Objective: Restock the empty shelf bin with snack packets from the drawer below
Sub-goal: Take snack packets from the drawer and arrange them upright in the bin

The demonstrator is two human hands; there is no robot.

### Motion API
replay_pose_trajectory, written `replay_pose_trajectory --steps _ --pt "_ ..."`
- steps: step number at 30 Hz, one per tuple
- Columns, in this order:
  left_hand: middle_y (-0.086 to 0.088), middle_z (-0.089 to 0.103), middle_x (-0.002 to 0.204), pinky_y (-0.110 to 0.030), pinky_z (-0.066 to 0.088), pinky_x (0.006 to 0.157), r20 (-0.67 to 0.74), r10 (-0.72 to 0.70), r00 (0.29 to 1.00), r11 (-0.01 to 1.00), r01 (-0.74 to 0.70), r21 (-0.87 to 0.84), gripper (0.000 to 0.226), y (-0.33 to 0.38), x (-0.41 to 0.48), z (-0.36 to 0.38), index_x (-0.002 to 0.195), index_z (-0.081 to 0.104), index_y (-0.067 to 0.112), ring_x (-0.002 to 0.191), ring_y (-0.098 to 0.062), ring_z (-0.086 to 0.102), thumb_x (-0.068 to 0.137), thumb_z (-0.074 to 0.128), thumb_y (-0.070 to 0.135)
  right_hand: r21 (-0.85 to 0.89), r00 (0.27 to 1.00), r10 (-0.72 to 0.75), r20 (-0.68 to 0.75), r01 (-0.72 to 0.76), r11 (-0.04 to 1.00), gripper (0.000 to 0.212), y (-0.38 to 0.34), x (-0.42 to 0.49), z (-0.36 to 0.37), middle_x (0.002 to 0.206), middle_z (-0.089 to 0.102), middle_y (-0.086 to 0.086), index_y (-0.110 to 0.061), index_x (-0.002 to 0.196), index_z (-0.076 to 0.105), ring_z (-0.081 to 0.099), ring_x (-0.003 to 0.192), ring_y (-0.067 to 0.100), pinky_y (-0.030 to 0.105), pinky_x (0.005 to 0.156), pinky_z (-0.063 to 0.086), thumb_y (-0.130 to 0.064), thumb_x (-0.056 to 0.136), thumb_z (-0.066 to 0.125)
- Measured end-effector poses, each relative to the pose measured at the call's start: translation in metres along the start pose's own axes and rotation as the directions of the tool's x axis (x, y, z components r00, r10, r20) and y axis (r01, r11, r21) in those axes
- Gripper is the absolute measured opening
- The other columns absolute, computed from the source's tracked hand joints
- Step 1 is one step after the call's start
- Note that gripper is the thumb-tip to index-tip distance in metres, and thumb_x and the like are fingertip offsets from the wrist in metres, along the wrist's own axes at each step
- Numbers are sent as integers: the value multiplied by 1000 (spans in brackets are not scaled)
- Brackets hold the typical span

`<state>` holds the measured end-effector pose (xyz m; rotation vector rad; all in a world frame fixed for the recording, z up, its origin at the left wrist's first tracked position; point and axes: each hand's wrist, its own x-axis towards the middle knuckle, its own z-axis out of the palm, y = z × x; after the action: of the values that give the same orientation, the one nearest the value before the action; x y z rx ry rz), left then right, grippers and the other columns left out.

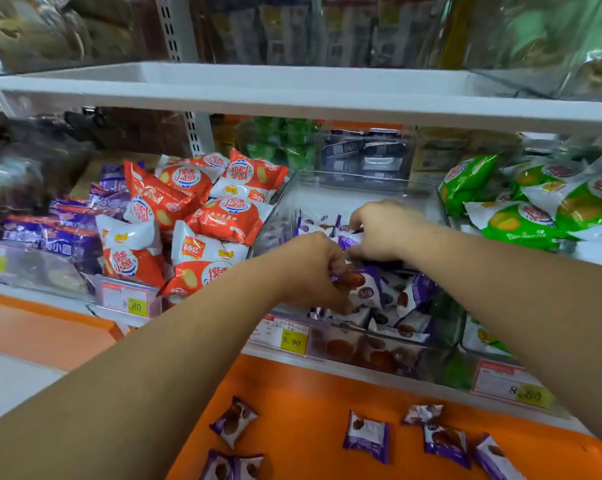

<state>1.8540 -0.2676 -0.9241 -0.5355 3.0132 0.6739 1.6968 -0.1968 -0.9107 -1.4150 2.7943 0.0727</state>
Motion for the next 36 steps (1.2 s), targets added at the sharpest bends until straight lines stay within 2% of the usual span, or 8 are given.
replay_pose_trajectory --steps 5,10,17,22,26,30,33,36 --pt "0 68 81 -32 53 62 -178 -53 983 997 41 -69 30 9 -19 -31 88 66 18 72 -18 63 70 86 30 297 999 8 -32 2 955 73 2 0 -7 135 62 -5 -33 141 54 61 117 20 32 95 52 -36 75 86" --pt "5 67 92 -22 54 69 -384 -40 922 986 -27 -166 33 14 -38 -68 96 64 26 72 -9 61 75 87 33 751 961 143 -239 89 654 68 12 -40 -32 129 54 -5 -29 145 48 58 80 6 6 57 41 -23 86 80" --pt "9 65 116 -8 47 76 -415 -203 887 850 -52 -525 70 21 -51 -60 127 60 22 87 1 62 66 95 18 932 941 266 -207 107 345 86 5 -88 -30 131 60 0 -22 148 47 61 112 16 36 100 52 -30 74 91" --pt "-23 75 96 -50 60 89 -287 -311 906 558 -70 -827 40 11 -50 -58 106 68 3 86 -34 73 72 88 -2 918 959 216 -186 91 387 89 6 -98 -19 130 60 1 -32 143 51 64 111 21 43 90 59 -34 66 96" --pt "-28 73 101 -52 55 85 -207 -303 930 469 -44 -882 19 14 -52 -60 100 70 13 85 -36 70 88 73 0 898 967 174 -188 98 428 61 7 -98 -15 129 60 -5 -39 123 66 68 108 29 47 82 62 -31 70 94" --pt "-22 74 107 -49 60 77 -108 -301 948 430 34 -902 19 16 -51 -59 105 71 16 89 -31 73 96 63 2 960 985 153 -84 39 276 52 6 -96 -19 122 64 3 -33 129 64 76 78 19 34 66 63 -24 83 85" --pt "-23 74 110 -61 56 91 -91 -301 949 406 41 -913 17 20 -48 -55 109 70 14 104 -41 71 97 63 3 962 989 119 -84 49 269 49 5 -97 -20 118 66 3 -31 129 64 77 76 19 34 70 65 -19 86 82" --pt "-24 75 101 -47 57 88 -123 -258 958 401 -10 -916 30 21 -48 -55 116 66 6 92 -39 72 88 73 -2 960 986 127 -107 70 270 46 2 -95 -18 110 71 4 -28 129 64 75 74 16 41 76 65 -10 89 77"
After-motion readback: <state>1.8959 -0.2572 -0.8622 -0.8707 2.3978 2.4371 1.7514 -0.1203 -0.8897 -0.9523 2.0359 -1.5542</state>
